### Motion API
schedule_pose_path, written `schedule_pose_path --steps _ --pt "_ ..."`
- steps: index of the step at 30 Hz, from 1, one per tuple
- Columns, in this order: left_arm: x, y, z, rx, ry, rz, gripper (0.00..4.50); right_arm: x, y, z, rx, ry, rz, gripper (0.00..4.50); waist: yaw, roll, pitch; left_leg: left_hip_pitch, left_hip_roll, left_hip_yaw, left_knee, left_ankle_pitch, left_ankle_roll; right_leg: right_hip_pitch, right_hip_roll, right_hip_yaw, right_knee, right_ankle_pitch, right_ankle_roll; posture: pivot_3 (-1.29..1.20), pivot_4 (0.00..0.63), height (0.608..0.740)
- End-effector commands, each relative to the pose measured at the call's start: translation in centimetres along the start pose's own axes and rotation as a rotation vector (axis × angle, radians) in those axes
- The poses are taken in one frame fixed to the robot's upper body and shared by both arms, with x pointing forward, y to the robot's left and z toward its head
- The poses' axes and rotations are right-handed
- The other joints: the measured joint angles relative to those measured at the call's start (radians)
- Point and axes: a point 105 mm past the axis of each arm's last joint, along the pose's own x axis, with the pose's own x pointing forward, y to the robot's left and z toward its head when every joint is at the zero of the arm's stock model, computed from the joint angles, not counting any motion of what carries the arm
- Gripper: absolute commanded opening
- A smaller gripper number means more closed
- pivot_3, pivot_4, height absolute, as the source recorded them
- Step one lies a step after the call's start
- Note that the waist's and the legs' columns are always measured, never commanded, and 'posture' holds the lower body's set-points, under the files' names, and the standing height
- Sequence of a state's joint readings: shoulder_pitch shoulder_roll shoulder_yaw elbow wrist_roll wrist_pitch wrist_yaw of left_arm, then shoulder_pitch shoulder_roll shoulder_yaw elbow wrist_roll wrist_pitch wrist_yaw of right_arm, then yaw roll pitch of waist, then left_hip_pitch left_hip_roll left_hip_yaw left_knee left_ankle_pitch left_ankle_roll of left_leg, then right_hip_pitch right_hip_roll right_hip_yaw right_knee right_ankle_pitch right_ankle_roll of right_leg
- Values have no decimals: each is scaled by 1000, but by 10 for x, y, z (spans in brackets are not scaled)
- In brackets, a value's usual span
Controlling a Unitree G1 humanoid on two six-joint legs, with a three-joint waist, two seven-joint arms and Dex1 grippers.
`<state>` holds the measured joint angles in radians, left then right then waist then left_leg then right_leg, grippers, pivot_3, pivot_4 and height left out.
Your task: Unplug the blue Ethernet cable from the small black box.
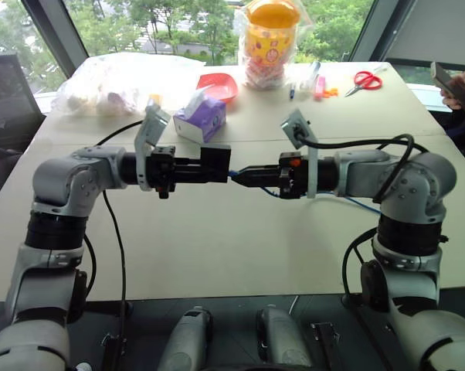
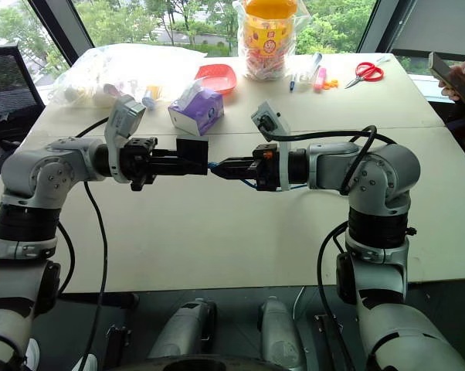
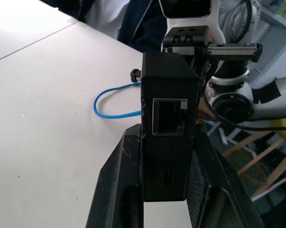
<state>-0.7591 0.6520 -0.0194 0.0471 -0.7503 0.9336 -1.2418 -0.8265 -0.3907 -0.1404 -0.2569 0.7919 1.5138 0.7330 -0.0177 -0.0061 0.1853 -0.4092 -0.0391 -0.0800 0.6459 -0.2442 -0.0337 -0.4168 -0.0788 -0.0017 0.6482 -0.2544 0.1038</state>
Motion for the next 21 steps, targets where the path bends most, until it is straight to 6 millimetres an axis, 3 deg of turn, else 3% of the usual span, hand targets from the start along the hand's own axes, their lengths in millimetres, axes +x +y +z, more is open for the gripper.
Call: schedule_pose_path --steps 1,11,17,21 --pt "1 -6 5 35 2 -19 516 2 13 9 -52 -20 53 95 0 0 0 0 0 0 0 0 0 0 0 0 0 0 0 0 150 740" --pt "-1 -12 2 23 14 -67 516 -1 20 8 -18 -5 108 95 0 0 0 0 0 0 0 0 0 0 0 0 0 0 0 0 150 740" --pt "-1 -23 7 -8 -12 -127 516 -6 40 25 34 -67 281 95 -1 0 0 0 0 0 0 0 0 0 0 0 0 0 0 0 150 740" --pt "-4 -27 11 -29 -33 -146 516 -10 32 27 77 -77 270 95 -2 0 0 0 1 0 0 0 0 0 0 0 0 0 0 0 150 740"
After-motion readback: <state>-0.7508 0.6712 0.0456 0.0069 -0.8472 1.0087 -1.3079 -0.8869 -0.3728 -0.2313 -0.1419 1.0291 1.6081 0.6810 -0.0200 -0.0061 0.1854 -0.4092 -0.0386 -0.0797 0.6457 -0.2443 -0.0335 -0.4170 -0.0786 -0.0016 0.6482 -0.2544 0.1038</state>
